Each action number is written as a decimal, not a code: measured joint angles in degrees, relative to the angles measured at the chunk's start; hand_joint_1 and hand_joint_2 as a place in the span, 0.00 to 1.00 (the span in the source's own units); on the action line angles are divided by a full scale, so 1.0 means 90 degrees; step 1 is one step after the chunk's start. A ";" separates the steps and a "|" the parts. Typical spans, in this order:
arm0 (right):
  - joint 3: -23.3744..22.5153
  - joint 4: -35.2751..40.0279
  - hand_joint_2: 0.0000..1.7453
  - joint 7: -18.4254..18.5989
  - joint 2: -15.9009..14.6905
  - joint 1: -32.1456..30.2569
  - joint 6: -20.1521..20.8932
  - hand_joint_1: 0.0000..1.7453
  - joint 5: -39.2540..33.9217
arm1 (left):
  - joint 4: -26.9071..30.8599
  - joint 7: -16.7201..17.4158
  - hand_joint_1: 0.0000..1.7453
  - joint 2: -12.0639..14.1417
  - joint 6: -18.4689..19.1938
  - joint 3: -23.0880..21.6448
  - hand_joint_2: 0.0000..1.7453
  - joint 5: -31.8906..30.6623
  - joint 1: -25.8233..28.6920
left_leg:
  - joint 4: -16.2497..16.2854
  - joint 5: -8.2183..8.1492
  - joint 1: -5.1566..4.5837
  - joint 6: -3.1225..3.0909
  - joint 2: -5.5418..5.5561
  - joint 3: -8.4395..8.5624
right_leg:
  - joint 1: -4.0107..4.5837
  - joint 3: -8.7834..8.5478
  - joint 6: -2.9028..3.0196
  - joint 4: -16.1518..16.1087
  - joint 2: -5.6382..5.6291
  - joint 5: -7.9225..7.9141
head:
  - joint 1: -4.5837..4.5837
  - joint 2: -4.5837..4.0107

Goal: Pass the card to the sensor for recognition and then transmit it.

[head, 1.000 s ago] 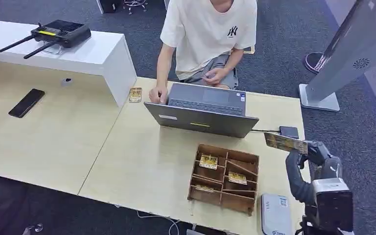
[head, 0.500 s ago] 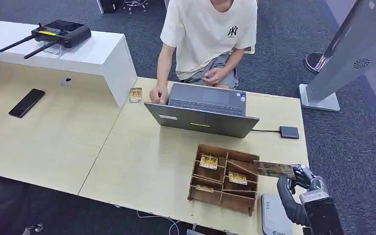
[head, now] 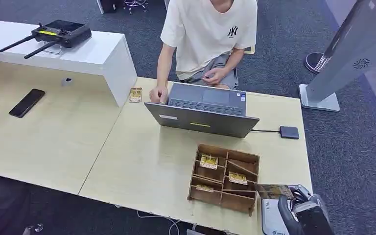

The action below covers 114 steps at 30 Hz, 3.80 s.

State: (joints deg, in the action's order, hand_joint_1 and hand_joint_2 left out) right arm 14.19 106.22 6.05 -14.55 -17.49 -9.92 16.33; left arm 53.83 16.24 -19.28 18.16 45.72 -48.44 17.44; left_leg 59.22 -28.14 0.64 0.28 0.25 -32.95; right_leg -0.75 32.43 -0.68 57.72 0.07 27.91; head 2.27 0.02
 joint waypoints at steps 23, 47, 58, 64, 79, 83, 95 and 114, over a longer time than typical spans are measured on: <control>0.0318 -0.0406 1.00 0.0656 -0.0948 -0.0111 0.0376 1.00 -0.0954 | -0.0605 -0.0422 0.00 0.0032 0.0248 0.1404 0.00 -0.1241 -0.0510 | 0.0000 -0.0002 0.0000 -0.0003 -0.0004 0.0003 | 0.0000 -0.0002 0.0000 -0.0001 -0.0003 0.0000 | 0.0002 0.0000; 0.0444 -0.1433 1.00 0.1061 -0.1120 0.0521 0.0663 1.00 -0.1008 | -0.1222 -0.0833 0.00 0.0117 0.0192 0.2538 0.00 -0.2446 -0.1068 | 0.0001 -0.0002 -0.0001 -0.0004 -0.0008 0.0006 | -0.0001 -0.0004 -0.0001 -0.0001 -0.0006 -0.0001 | 0.0000 0.0000; 0.0238 -0.1778 1.00 0.1173 -0.1205 0.0729 0.0981 1.00 -0.0947 | -0.1370 -0.0945 0.00 0.0126 0.0189 0.2971 0.00 -0.2854 -0.1335 | 0.0001 -0.0001 -0.0001 -0.0004 -0.0008 0.0008 | 0.0000 -0.0007 -0.0001 -0.0001 -0.0006 -0.0002 | 0.0000 0.0000; 0.0170 -0.1919 1.00 0.1219 -0.1251 0.0847 0.1076 1.00 -0.0949 | -0.1409 -0.0952 0.00 0.0126 0.0192 0.3099 0.00 -0.2926 -0.1424 | 0.0001 -0.0002 -0.0001 -0.0004 -0.0008 0.0008 | -0.0001 -0.0008 -0.0002 -0.0001 -0.0006 -0.0002 | 0.0002 0.0000; 0.0146 -0.2106 1.00 0.1219 -0.1251 0.0938 0.1144 1.00 -0.0949 | -0.1489 -0.0957 0.00 0.0126 0.0199 0.3255 0.00 -0.3016 -0.1519 | 0.0001 -0.0002 -0.0001 -0.0004 -0.0007 0.0008 | -0.0001 -0.0008 -0.0002 -0.0001 -0.0004 -0.0002 | 0.0000 0.0000; 0.0138 -0.2103 1.00 0.1246 -0.1251 0.0938 0.1158 1.00 -0.0952 | -0.1491 -0.0957 0.00 0.0126 0.0202 0.3274 0.00 -0.3045 -0.1525 | 0.0001 -0.0002 -0.0001 -0.0004 -0.0007 0.0008 | -0.0001 -0.0008 -0.0002 -0.0001 -0.0004 -0.0002 | 0.0000 0.0000; 0.0131 -0.2103 1.00 0.1329 -0.1251 0.0938 0.1190 1.00 -0.0940 | -0.1533 -0.0988 0.00 0.0126 0.0209 0.3420 0.00 -0.3174 -0.1603 | 0.0001 -0.0002 -0.0001 -0.0004 -0.0007 0.0008 | -0.0001 -0.0009 -0.0002 -0.0001 -0.0004 -0.0002 | 0.0000 0.0000; 0.0131 -0.2103 1.00 0.1329 -0.1251 0.0934 0.1195 1.00 -0.0932 | -0.1591 -0.1000 0.00 0.0131 0.0206 0.3522 0.00 -0.3230 -0.1627 | 0.0001 -0.0002 -0.0001 -0.0004 -0.0007 0.0008 | -0.0001 -0.0008 -0.0002 -0.0001 -0.0004 -0.0002 | 0.0000 0.0000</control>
State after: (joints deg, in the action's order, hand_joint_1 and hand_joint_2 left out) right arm 15.37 87.30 18.01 -25.81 -9.09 0.83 7.93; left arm 39.52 7.23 -18.10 20.02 77.42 -77.50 2.79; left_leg 59.23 -28.15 0.63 0.24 0.19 -32.88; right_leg -0.76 32.35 -0.70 57.71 0.03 27.89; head 2.27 0.02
